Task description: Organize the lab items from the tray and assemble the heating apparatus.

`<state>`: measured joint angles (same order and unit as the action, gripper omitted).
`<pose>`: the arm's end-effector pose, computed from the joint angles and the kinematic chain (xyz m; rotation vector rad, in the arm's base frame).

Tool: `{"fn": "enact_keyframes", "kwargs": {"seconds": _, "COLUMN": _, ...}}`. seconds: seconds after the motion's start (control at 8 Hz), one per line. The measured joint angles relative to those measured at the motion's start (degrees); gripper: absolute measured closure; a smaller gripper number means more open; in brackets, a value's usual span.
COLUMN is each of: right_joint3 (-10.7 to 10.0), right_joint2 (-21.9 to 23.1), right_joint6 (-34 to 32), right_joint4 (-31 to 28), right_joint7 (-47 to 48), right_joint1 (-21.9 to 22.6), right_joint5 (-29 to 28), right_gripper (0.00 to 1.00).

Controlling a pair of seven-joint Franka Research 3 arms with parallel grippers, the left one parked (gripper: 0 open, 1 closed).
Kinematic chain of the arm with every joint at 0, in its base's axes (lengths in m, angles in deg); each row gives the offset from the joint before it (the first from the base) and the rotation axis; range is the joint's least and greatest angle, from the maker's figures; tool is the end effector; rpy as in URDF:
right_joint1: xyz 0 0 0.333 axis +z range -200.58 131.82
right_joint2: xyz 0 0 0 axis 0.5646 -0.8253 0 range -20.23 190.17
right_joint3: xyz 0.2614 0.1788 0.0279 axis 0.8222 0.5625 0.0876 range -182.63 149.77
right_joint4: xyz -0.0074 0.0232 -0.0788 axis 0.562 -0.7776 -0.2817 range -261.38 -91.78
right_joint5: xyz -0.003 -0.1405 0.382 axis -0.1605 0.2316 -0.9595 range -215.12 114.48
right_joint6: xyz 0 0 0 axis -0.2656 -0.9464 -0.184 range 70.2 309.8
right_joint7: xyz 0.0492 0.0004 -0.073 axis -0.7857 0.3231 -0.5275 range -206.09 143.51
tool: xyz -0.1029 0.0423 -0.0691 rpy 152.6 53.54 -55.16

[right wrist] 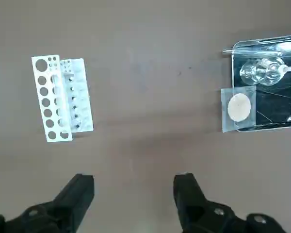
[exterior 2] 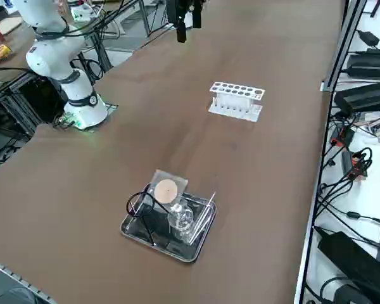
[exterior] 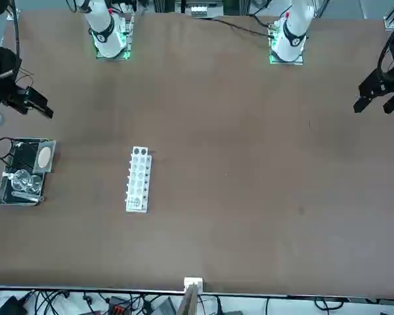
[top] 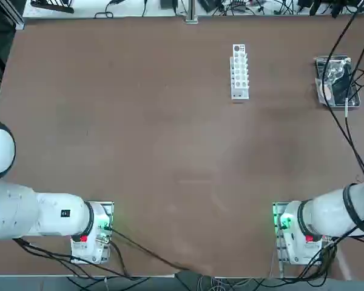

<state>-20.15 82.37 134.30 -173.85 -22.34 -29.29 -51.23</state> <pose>0.5802 0.0167 0.5859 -3.1244 0.2073 0.0581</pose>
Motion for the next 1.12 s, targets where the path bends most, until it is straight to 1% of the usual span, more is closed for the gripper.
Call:
{"fn": "enact_keyframes", "kwargs": {"seconds": 0.5, "right_joint3": 0.0, "right_joint2": -0.4, "right_joint6": 0.0, "right_joint4": 0.0, "right_joint7": -0.1, "right_joint1": 0.2, "right_joint5": 0.0, "right_gripper": 0.00}}
{"fn": "enact_keyframes", "kwargs": {"seconds": 0.62, "right_joint3": 0.0, "right_joint2": -1.1, "right_joint6": 0.0, "right_joint4": -0.1, "right_joint7": -2.1, "right_joint1": 0.2, "right_joint5": 0.0, "right_gripper": 0.00}}
{"fn": "enact_keyframes", "kwargs": {"seconds": 0.88, "right_joint3": -0.2, "right_joint2": -3.1, "right_joint6": 0.6, "right_joint4": -0.1, "right_joint7": -10.7, "right_joint1": -0.1, "right_joint5": 0.4, "right_gripper": 0.00}}
{"fn": "enact_keyframes", "kwargs": {"seconds": 1.12, "right_joint3": -0.5, "right_joint2": -5.7, "right_joint6": 3.1, "right_joint4": -0.1, "right_joint7": -24.6, "right_joint1": -1.7, "right_joint5": 0.8, "right_gripper": 0.00}}
